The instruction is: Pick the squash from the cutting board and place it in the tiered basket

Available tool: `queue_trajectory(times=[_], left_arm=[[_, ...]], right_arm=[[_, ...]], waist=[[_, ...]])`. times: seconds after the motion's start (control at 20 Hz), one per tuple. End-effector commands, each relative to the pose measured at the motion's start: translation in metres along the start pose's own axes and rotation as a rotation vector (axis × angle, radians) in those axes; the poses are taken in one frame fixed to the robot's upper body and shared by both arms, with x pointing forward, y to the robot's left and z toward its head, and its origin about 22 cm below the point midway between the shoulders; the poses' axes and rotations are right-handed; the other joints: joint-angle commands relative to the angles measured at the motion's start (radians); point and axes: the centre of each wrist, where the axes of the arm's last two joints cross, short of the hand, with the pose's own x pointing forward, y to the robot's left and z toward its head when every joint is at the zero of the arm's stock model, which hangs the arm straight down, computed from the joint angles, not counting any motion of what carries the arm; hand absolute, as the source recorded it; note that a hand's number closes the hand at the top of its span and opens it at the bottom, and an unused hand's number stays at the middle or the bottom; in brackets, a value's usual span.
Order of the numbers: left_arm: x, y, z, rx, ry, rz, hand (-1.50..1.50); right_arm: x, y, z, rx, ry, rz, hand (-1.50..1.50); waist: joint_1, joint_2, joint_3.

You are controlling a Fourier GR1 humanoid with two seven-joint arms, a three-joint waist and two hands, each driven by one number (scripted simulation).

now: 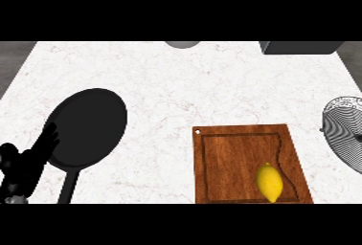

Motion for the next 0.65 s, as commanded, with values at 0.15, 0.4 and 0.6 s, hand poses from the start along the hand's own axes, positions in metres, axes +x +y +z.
queue_trajectory(times=[0.15,0.4,0.6], left_arm=[[-0.006,0.002,0.007,0.030,0.005,0.001,0.00],[-0.009,0.020,0.007,0.054,0.018,0.009,0.00],[-0.002,0.026,0.010,0.049,0.011,-0.010,0.00]], right_arm=[[-0.063,-0.066,0.008,0.001,0.119,-0.367,-1.50],[-0.121,-0.089,0.027,-0.023,0.069,-0.610,-1.50],[-0.181,-0.099,0.054,0.029,0.037,-0.666,-1.50]], waist=[[-0.029,-0.010,0.002],[-0.045,-0.009,0.001],[-0.046,-0.007,0.002]])
